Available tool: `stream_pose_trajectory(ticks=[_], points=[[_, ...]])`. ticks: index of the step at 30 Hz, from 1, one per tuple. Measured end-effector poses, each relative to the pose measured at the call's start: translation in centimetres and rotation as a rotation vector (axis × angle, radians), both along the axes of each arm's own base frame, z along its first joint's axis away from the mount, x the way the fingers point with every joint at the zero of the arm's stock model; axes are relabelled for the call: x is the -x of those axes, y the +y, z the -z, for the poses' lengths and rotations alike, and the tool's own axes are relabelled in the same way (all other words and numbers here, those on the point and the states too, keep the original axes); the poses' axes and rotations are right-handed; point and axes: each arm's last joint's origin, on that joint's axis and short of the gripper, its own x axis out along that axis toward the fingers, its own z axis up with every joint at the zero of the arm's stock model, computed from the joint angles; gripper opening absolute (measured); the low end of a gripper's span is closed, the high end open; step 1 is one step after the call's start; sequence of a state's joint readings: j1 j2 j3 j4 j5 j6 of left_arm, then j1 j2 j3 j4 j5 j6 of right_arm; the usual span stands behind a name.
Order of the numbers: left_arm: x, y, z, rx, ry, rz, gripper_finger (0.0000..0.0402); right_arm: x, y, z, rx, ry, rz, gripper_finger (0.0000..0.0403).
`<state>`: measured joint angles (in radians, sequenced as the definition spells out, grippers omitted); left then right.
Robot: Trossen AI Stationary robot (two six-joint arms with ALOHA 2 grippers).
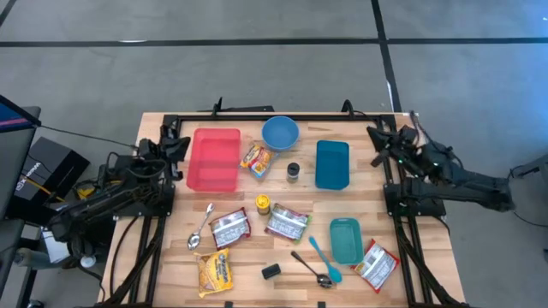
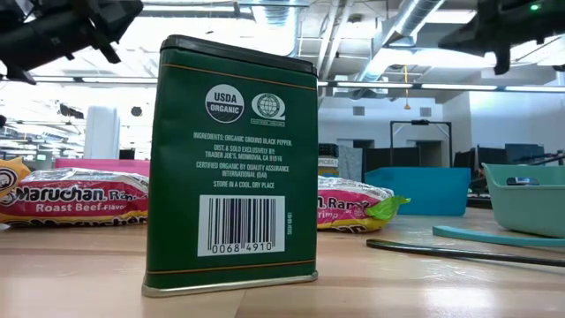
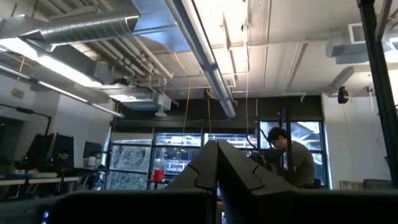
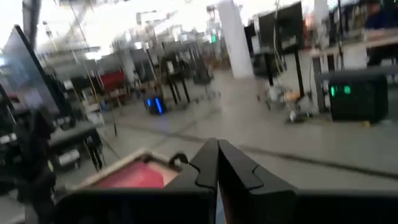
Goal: Pick & Place Food Item
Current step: Put the black seasoning bottle into the blue bin
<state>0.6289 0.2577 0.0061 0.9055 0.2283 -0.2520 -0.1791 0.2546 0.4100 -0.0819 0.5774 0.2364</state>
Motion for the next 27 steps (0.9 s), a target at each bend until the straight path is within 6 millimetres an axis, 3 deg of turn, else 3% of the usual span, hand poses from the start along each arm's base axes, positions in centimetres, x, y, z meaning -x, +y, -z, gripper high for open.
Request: stream_pose_trajectory(ticks=[8,14,19,27], points=[[-0.3,0.2,0.2,0.012,0.017,0.001,0.0000,-3.9,-0.7,-1.3,-0.142,0.245,0.000,0.0000],[-0.3,0.2,0.1,0.009,0.018,0.005,0.0000,-6.8,-0.9,-2.5,-0.211,0.398,-0.110,0.0000],[-0.3,0.2,0.1,0.009,0.018,0.005,0.0000,-9.6,-1.1,-2.7,-0.272,0.522,-0.211,0.0000],[-0.3,0.2,0.2,0.010,0.020,0.005,0.0000,-13.3,-1.5,-0.7,-0.340,0.681,-0.302,0.0000]])
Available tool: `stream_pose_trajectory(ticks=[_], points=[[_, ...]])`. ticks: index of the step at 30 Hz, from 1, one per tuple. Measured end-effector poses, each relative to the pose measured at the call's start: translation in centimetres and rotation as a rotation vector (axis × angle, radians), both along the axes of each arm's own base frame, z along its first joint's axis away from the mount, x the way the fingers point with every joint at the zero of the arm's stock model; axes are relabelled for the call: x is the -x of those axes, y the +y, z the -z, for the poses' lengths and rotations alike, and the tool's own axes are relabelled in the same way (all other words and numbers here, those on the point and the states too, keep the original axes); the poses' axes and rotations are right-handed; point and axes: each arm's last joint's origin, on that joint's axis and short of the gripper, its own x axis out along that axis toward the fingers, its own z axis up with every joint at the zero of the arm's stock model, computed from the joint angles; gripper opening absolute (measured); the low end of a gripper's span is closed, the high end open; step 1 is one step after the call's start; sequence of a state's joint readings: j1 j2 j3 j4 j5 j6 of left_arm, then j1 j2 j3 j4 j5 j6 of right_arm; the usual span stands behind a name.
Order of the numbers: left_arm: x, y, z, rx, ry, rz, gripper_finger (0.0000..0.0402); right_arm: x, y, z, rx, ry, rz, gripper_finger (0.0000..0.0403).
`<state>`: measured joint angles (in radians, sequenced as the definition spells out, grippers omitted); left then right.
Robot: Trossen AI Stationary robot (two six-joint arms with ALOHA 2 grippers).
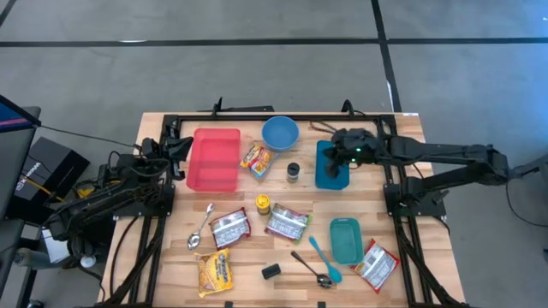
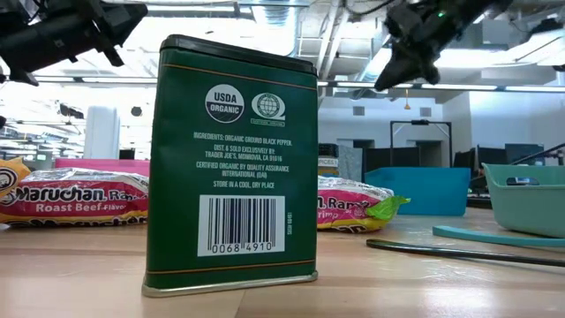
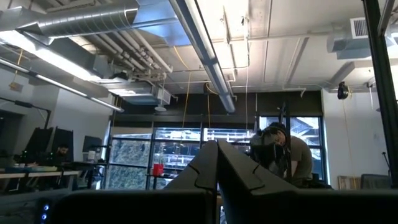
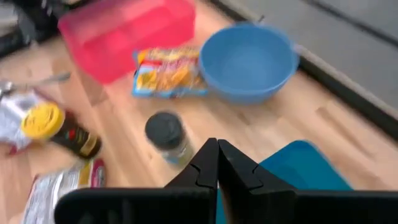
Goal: Pick & Place Food Item
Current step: Put the black seasoning bottle into the blue bin
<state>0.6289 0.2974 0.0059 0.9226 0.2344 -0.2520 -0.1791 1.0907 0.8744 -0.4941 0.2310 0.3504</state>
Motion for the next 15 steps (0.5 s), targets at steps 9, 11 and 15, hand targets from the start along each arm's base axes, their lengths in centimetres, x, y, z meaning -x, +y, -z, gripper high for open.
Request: stream_pose_trajectory(ticks=[9,11,15], points=[[0.0,0.0,0.0,0.000,0.001,0.000,0.0000,-1.9,-0.1,2.0,-0.057,0.085,-0.070,0.0000],[0.0,0.0,0.0,0.001,0.000,0.000,0.0000,-2.2,-0.1,2.5,-0.061,0.104,-0.070,0.0000],[0.0,0.0,0.0,0.001,0.001,0.000,0.0000,-3.0,0.1,3.6,-0.048,0.164,-0.106,0.0000]])
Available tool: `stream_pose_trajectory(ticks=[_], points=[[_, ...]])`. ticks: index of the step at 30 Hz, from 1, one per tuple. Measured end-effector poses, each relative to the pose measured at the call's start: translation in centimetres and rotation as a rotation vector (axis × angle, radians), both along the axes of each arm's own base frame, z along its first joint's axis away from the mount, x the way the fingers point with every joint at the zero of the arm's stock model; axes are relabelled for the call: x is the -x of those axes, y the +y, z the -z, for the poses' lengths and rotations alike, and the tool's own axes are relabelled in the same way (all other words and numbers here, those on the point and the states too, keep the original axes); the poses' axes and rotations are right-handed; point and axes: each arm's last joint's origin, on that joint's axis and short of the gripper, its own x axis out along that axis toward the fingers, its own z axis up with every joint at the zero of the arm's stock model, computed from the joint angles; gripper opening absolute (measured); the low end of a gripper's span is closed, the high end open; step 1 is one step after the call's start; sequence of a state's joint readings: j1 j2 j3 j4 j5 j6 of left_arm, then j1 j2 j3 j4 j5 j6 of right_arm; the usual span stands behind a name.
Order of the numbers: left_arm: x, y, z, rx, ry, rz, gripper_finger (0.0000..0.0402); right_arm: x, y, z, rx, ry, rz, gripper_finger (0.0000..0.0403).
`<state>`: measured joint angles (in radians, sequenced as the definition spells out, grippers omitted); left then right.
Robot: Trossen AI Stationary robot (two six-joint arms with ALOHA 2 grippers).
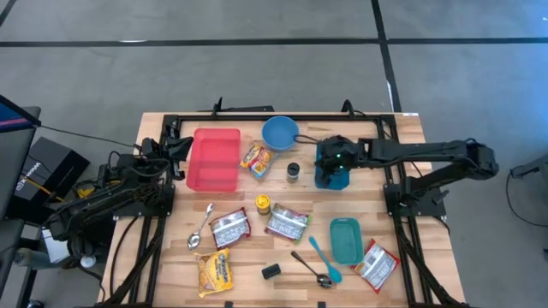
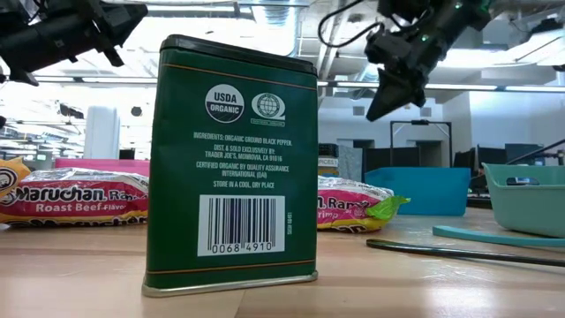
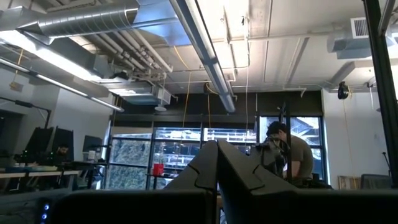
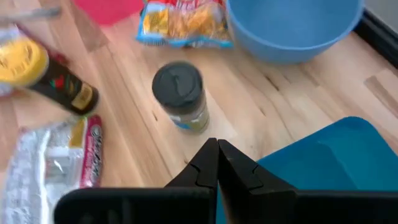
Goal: Pick & Place Food Item
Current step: Put the black seasoning bottle into the blue bin
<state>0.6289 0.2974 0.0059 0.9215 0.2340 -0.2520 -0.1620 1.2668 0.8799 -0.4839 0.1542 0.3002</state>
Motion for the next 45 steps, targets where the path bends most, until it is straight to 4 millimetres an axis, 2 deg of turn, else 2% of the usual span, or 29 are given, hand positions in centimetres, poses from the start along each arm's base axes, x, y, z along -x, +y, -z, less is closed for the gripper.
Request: stream_pose_trajectory(ticks=[11,20,26,34,37,40,45], points=[[0.0,0.0,0.0,0.000,0.000,0.000,0.0000,-2.3,0.5,2.1,0.014,0.024,-0.075,0.0000],[0.0,0.0,0.0,0.000,0.000,0.000,0.0000,-2.9,0.5,2.4,-0.025,-0.012,-0.069,0.0008],[0.0,0.0,0.0,0.000,0.000,0.000,0.0000,-3.1,0.5,2.0,-0.019,-0.055,-0.070,0.0079],[0.0,0.0,0.0,0.000,0.000,0.000,0.0000,-3.6,0.4,1.5,0.026,-0.116,-0.103,0.0234],[0.0,0.0,0.0,0.000,0.000,0.000,0.0000,-3.6,0.5,1.5,0.076,-0.103,-0.155,0.0279],[0.0,0.0,0.0,0.000,0.000,0.000,0.0000,-3.6,0.4,1.5,0.105,-0.091,-0.185,0.0304],[0.0,0.0,0.0,0.000,0.000,0.000,0.0000,-3.7,0.4,1.5,0.120,-0.091,-0.200,0.0312]])
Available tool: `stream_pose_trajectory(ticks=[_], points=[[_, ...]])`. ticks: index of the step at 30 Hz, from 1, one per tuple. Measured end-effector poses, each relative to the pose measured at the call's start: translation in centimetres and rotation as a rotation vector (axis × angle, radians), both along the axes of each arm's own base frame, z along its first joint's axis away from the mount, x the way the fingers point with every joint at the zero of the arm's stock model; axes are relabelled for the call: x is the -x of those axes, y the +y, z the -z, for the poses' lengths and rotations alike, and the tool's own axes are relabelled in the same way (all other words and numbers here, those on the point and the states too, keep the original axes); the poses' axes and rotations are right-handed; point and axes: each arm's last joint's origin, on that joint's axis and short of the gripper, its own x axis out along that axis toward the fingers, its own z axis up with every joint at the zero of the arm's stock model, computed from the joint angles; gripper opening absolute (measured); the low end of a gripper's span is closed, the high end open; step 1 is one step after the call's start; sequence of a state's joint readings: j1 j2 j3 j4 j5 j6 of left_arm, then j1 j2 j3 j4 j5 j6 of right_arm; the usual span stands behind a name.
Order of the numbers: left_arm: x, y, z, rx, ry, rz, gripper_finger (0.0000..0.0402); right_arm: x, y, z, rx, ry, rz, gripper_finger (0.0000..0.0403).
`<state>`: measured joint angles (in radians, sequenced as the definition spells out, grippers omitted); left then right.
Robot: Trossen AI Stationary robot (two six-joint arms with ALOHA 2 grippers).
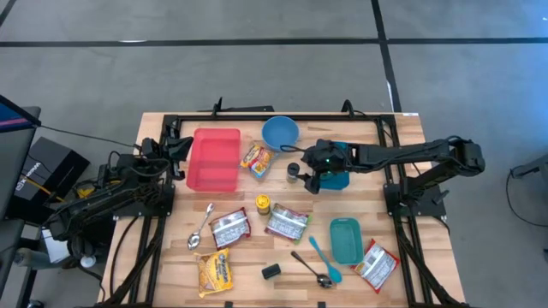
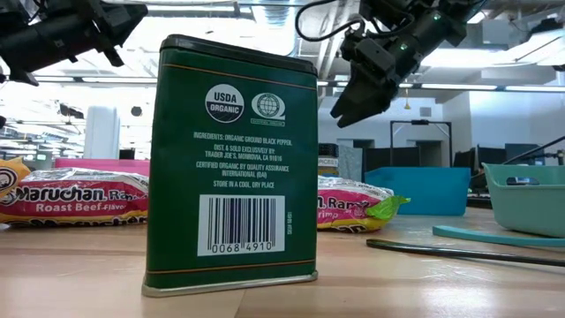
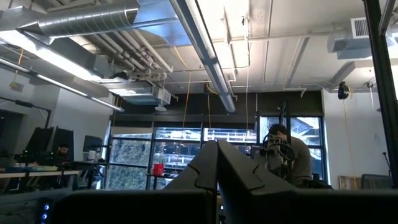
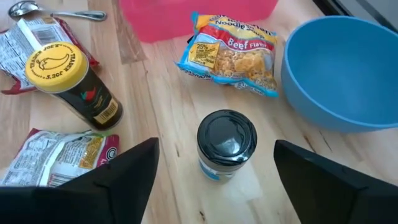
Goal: Pick & Place Food Item
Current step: Put the black seasoning bottle into the blue bin
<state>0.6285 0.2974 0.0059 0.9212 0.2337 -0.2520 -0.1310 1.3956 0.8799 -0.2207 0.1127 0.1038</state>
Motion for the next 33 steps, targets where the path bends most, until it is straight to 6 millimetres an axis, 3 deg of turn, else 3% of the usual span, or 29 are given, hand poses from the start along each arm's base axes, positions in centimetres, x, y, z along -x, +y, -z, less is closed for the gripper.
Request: stream_pose_trajectory(ticks=[7,15,33], points=[[0.0,0.0,0.0,0.000,0.000,0.000,0.0000,-0.2,0.0,-0.1,0.008,-0.019,-0.005,0.0313],[0.0,0.0,0.0,0.001,0.000,-0.001,0.0000,-2.0,-0.6,3.1,0.006,0.040,0.004,0.0313],[0.0,0.0,0.0,0.002,0.003,-0.001,0.0000,-3.4,-1.6,6.0,-0.001,0.074,0.037,0.0306]])
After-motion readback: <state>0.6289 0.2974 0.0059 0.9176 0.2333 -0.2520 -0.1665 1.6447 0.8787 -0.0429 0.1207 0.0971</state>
